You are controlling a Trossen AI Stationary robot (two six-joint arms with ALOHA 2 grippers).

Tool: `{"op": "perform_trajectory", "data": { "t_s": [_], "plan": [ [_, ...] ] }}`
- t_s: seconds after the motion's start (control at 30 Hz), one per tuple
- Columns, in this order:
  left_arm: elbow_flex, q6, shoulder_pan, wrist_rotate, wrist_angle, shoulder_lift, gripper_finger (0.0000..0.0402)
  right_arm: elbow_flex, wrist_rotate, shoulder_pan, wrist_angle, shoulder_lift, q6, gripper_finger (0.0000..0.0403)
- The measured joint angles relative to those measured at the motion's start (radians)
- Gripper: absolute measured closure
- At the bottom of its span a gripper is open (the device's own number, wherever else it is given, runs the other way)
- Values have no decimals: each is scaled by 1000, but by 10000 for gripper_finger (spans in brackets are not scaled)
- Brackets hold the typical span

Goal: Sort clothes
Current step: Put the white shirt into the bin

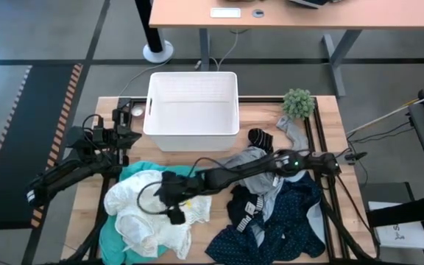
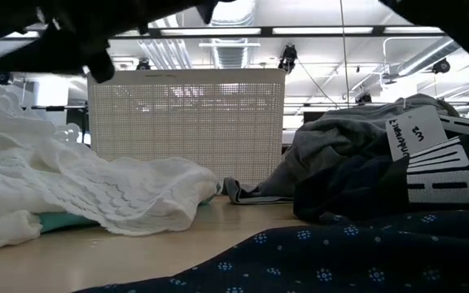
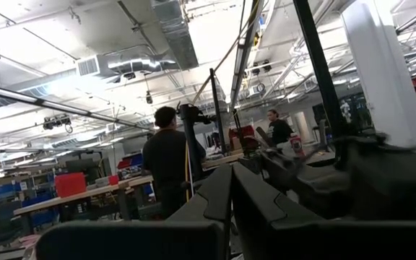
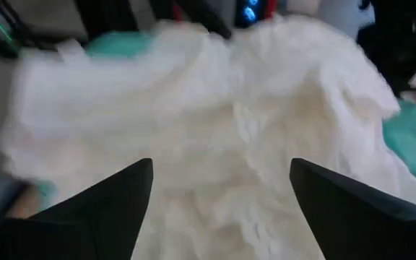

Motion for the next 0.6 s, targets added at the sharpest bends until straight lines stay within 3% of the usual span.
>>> {"op": "perform_trajectory", "data": {
  "t_s": [0.17, 0.6],
  "plan": [
    [0, 0, 0, 0, -1, 0, 402, 102, 65, 2, 19, 83, -8, 89],
    [0, 0, 0, 0, 0, 0, 402, 95, 69, -14, 58, 145, -15, 89]
  ]
}}
